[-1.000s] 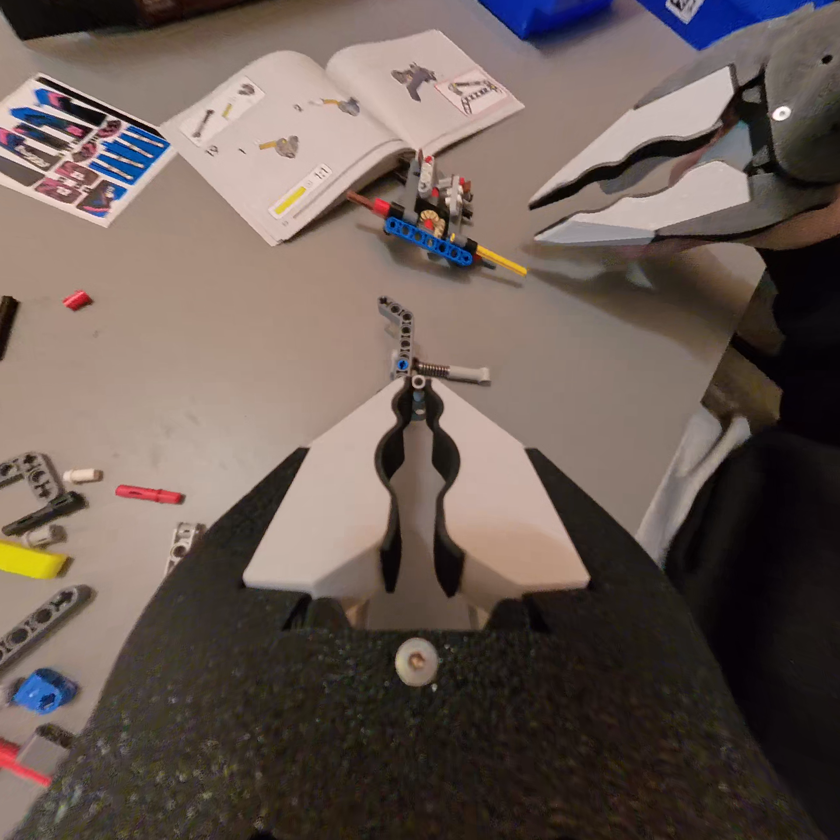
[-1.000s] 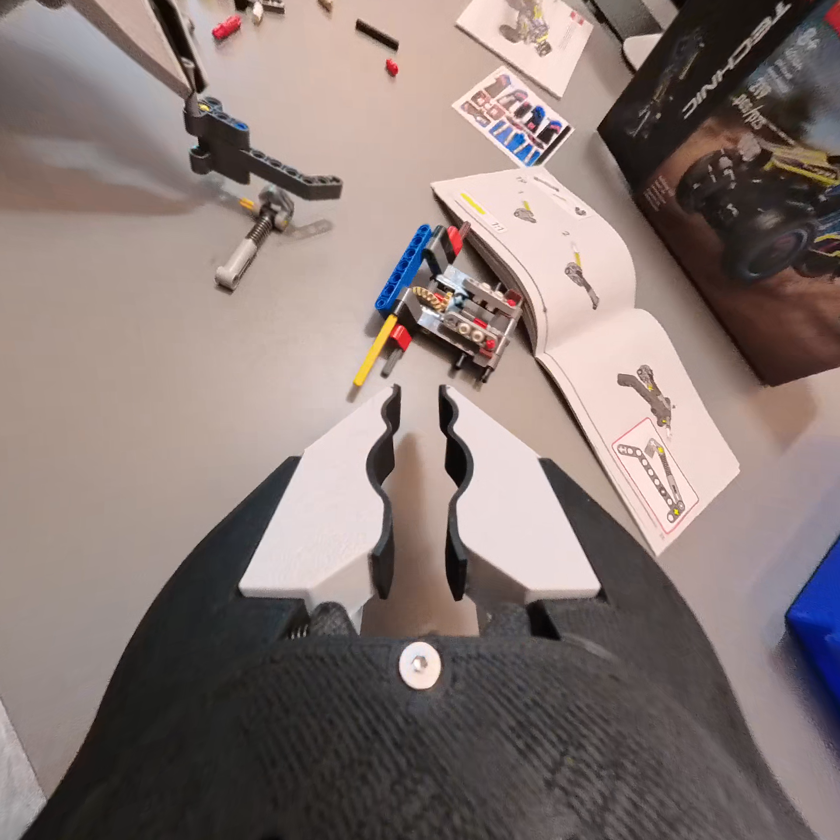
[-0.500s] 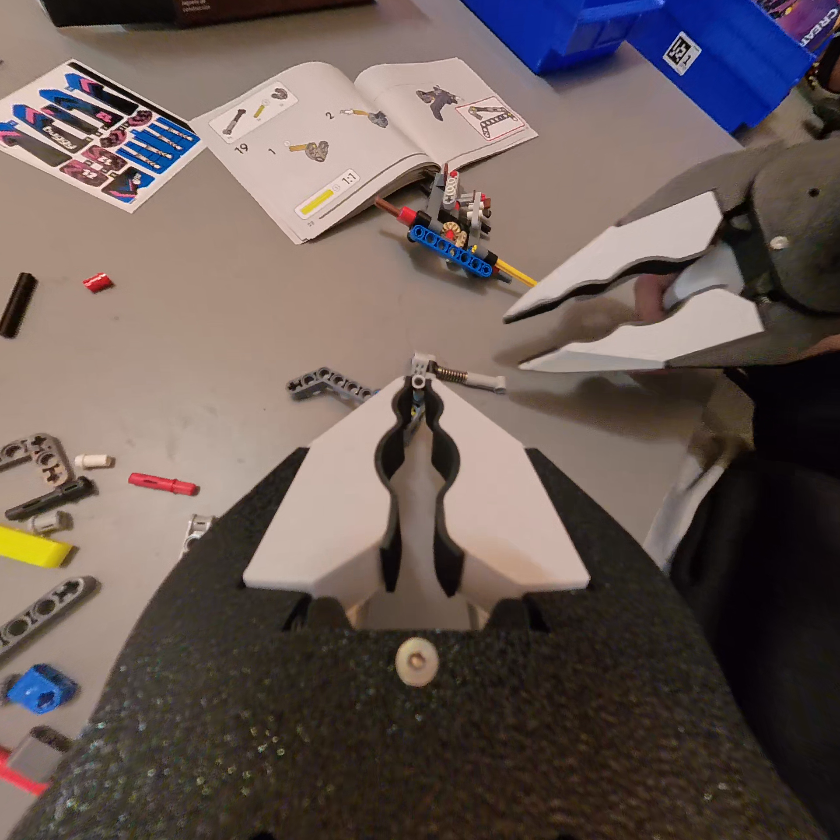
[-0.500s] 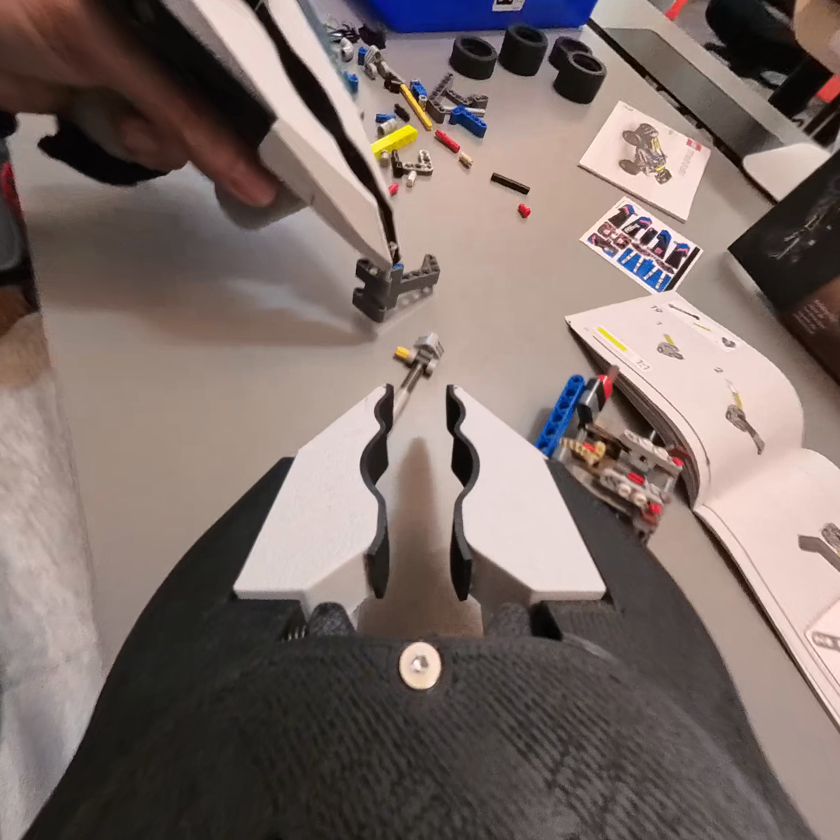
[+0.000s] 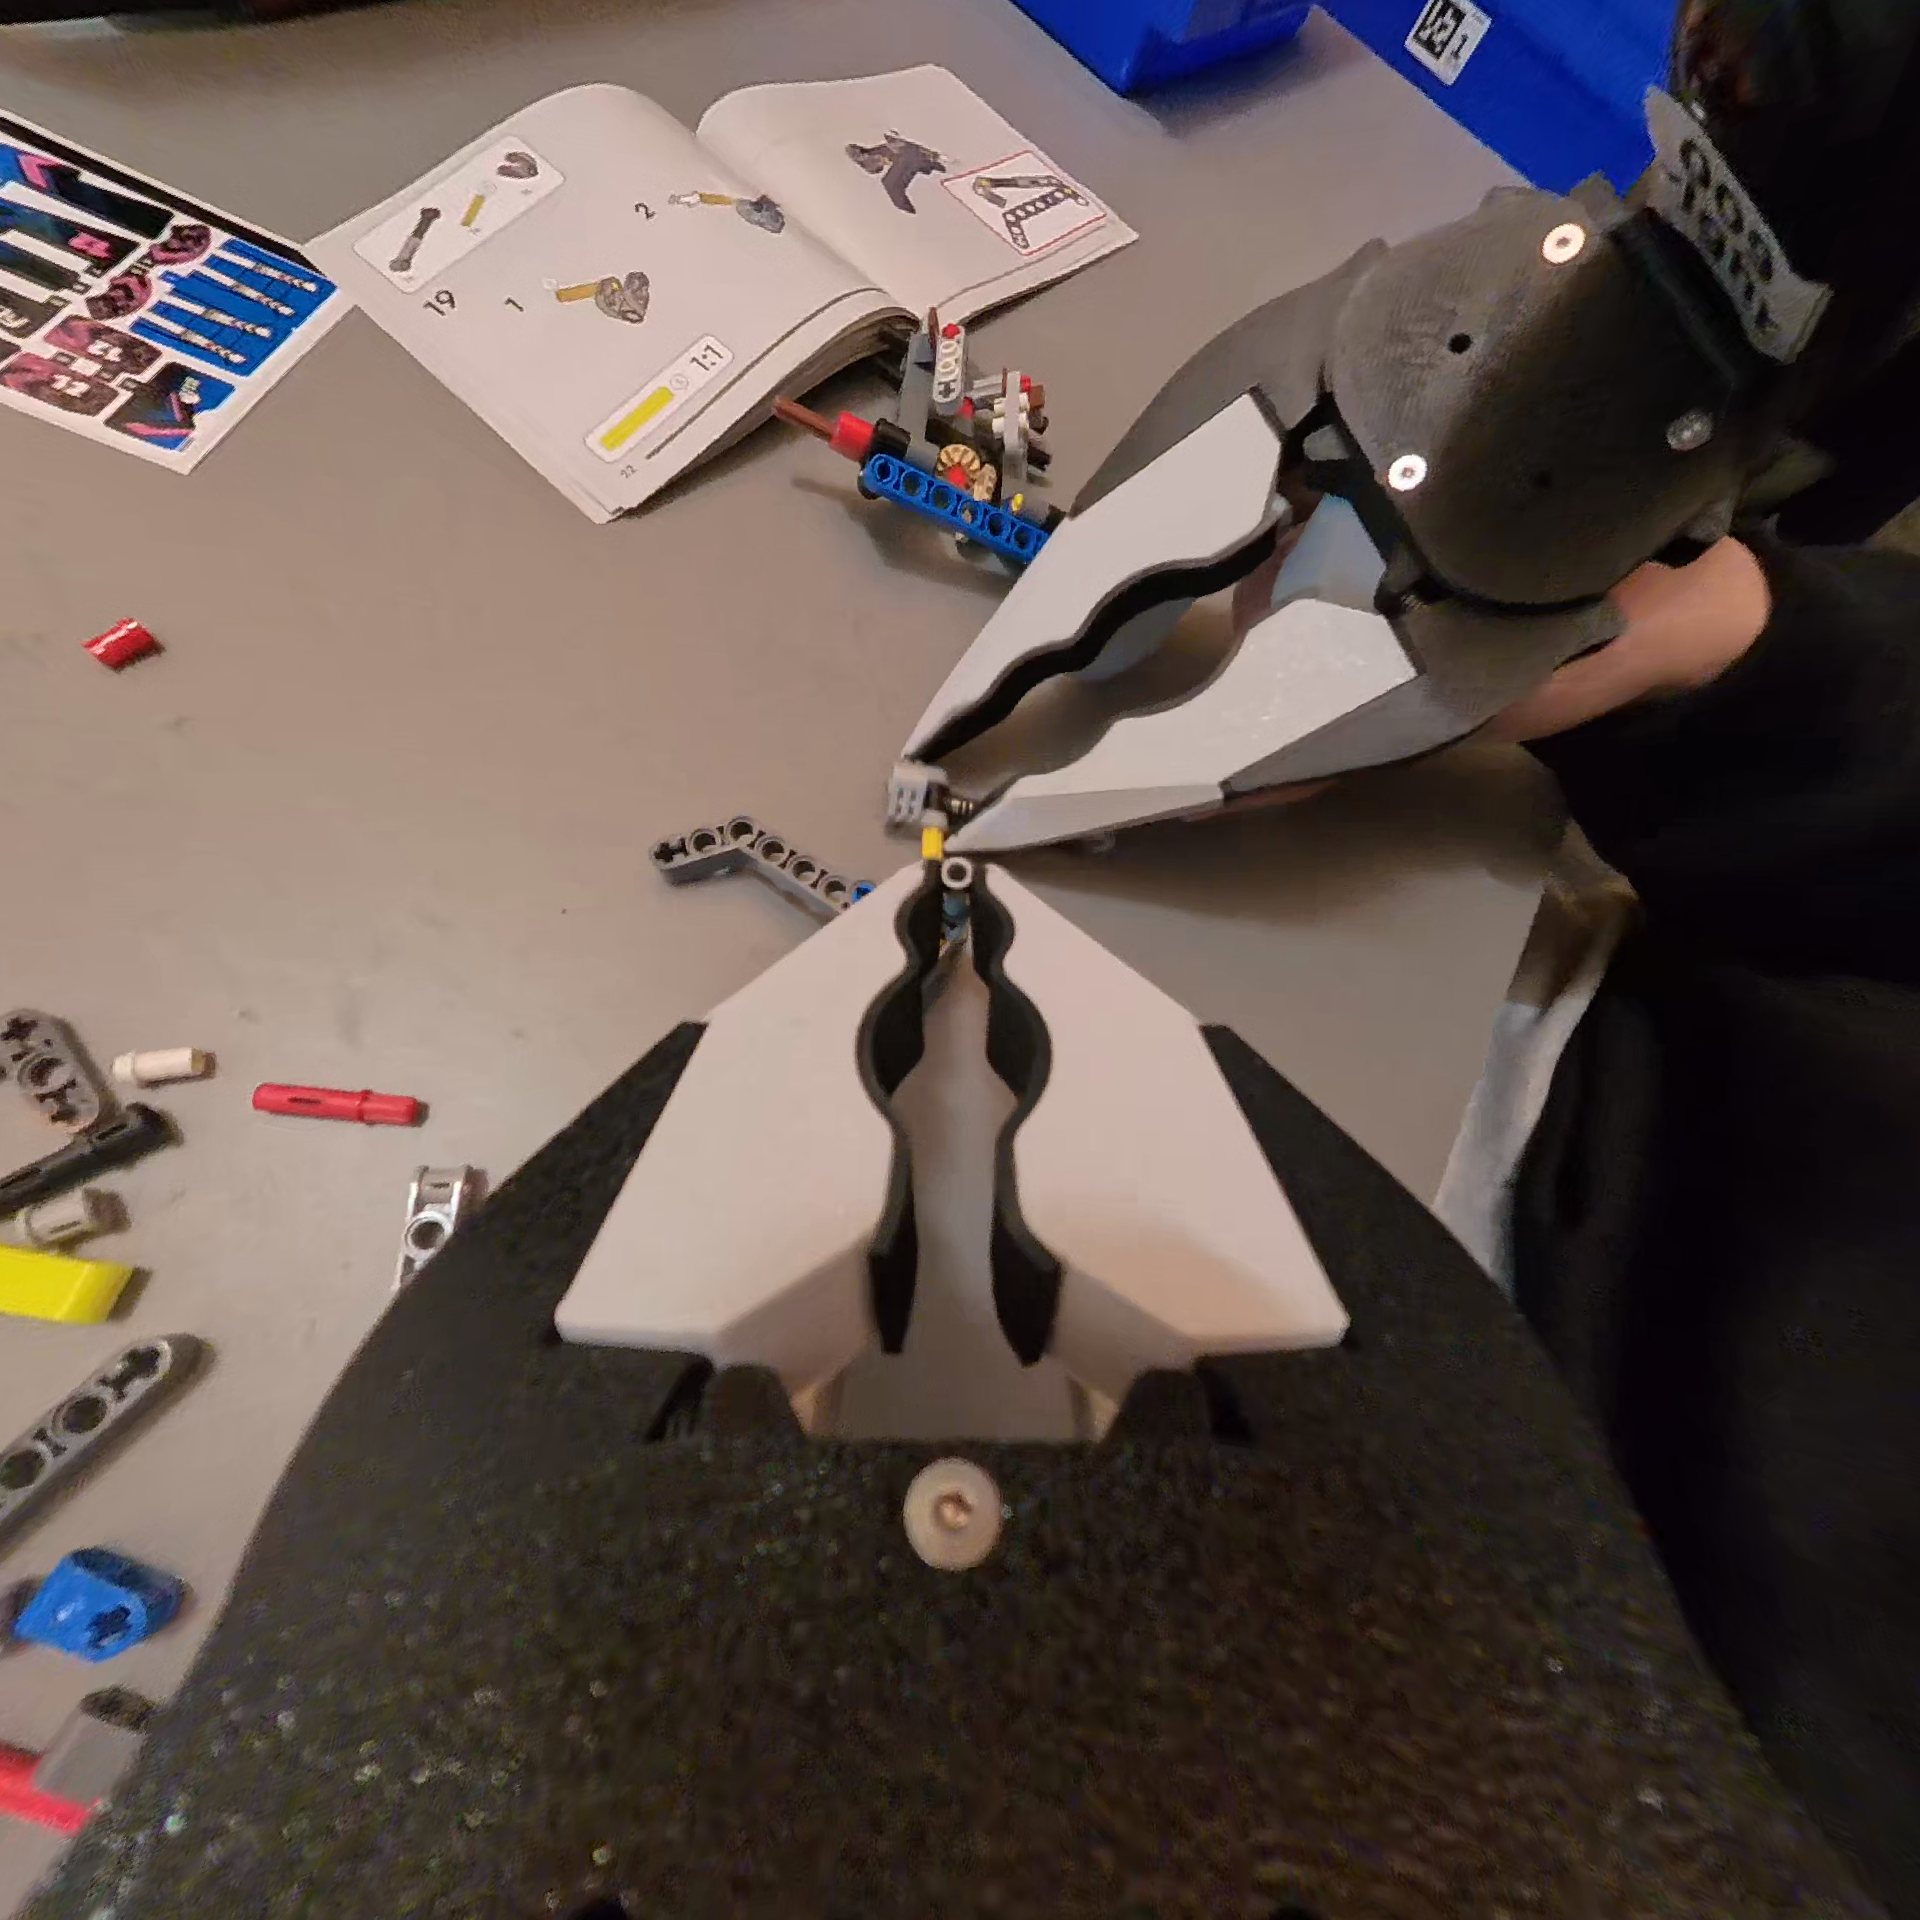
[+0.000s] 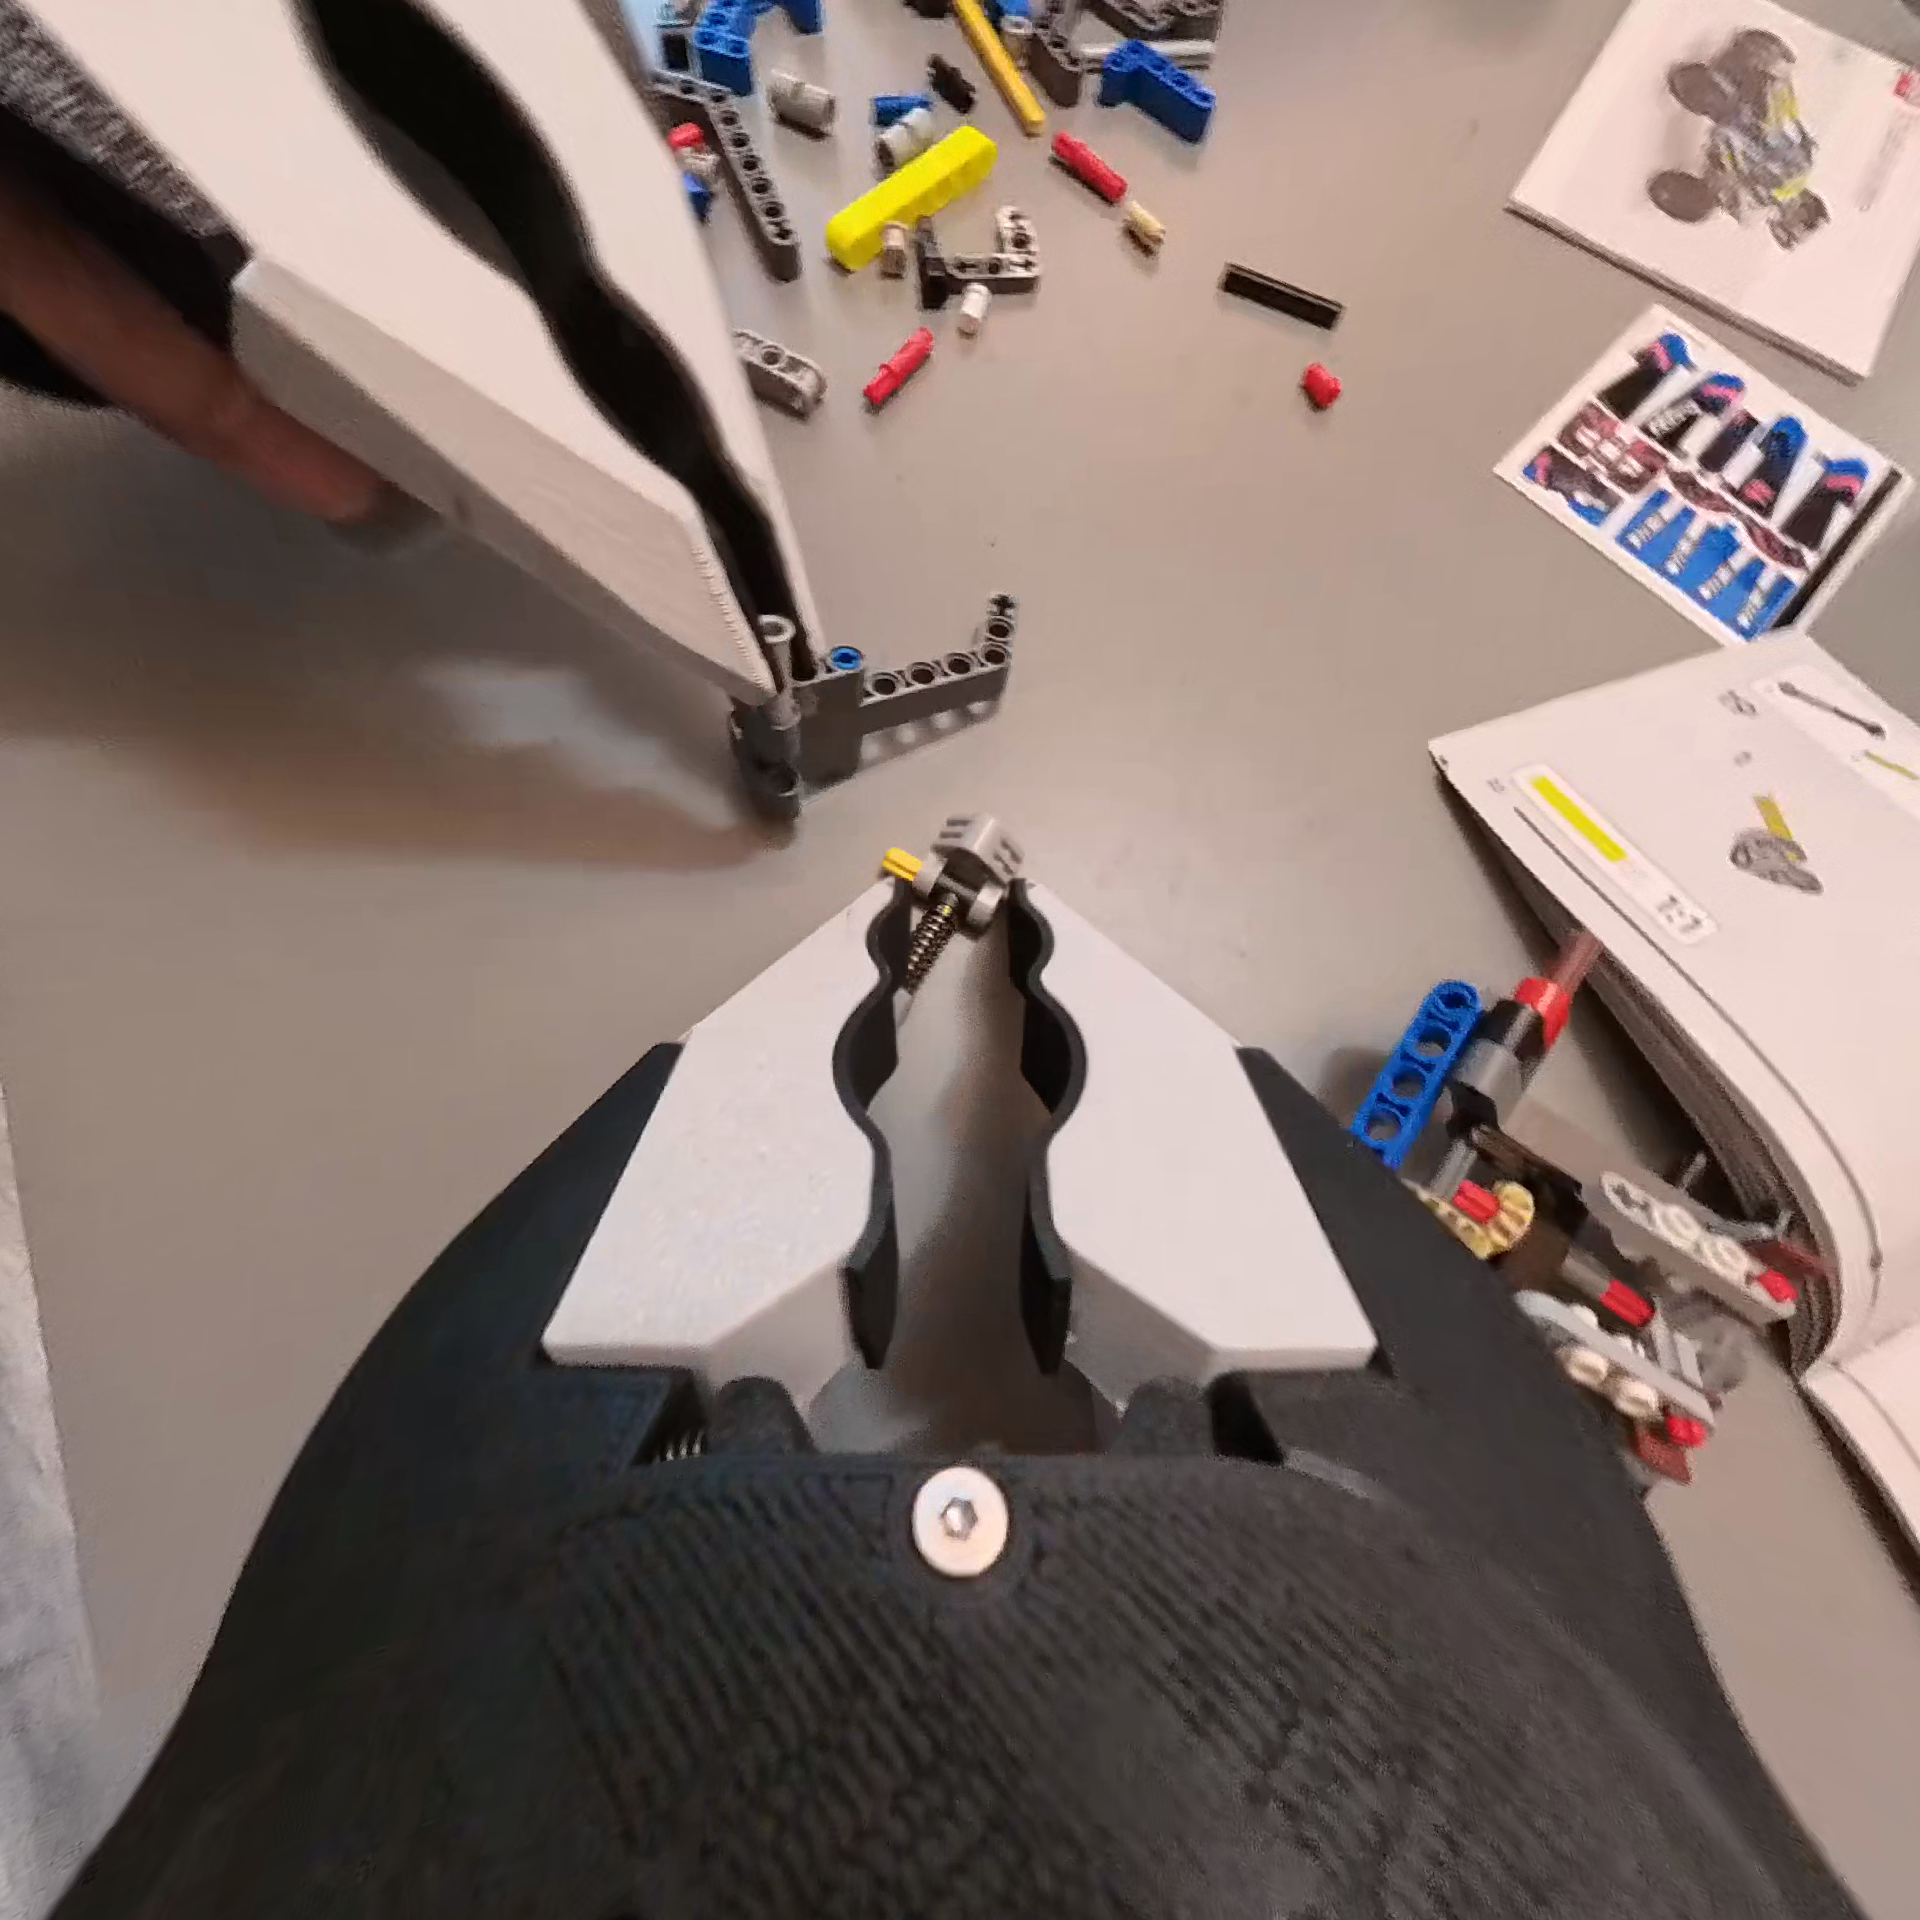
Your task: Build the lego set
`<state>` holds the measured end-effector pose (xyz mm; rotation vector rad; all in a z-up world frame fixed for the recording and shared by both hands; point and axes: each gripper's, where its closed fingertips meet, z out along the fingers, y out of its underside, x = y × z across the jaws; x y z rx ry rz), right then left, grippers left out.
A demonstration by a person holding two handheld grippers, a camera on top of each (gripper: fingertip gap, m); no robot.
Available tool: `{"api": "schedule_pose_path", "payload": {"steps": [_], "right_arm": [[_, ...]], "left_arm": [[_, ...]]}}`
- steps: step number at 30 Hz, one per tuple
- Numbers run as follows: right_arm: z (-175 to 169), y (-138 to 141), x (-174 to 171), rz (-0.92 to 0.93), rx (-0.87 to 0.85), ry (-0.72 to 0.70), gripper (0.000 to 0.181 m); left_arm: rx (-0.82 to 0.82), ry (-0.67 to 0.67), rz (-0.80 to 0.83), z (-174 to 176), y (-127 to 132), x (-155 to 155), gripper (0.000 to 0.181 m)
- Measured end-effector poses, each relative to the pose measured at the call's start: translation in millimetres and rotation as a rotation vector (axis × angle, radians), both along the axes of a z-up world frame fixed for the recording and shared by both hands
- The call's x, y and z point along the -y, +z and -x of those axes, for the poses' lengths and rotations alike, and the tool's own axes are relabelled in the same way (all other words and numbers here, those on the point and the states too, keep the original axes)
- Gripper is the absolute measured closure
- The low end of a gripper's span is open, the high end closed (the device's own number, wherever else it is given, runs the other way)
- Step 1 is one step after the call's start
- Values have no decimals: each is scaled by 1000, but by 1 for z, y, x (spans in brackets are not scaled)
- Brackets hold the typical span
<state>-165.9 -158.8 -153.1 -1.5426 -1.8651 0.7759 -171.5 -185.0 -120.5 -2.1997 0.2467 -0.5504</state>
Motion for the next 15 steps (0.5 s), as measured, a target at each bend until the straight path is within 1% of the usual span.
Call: {"api": "schedule_pose_path", "payload": {"steps": [2, 4, 6, 9, 10, 12, 14, 15], "right_arm": [[-1, 1, 1, -56, -4, 45, 165], [-2, 2, 7, -135, -27, 144, 165], [-3, 4, 14, -236, -82, 244, 165], [-5, 11, 19, -328, -169, 307, 165], [-5, 15, 19, -345, -204, 315, 165], [-10, 13, 21, -336, -203, 350, 162], [-13, 17, 17, -332, -219, 337, 148], [-17, 18, 20, -304, -216, 356, 147]], "left_arm": [[12, -10, 1, 2, 1, 1, 179], [14, -19, 6, 3, 0, 1, 179], [11, -32, 8, 3, -1, 1, 179], [0, -44, 9, 2, -2, 2, 179], [0, -43, 6, 2, -2, 1, 179], [5, -44, 6, 1, -2, 1, 178], [8, -47, 8, 1, -2, 2, 178], [7, -49, 8, 0, -2, 2, 178]]}}
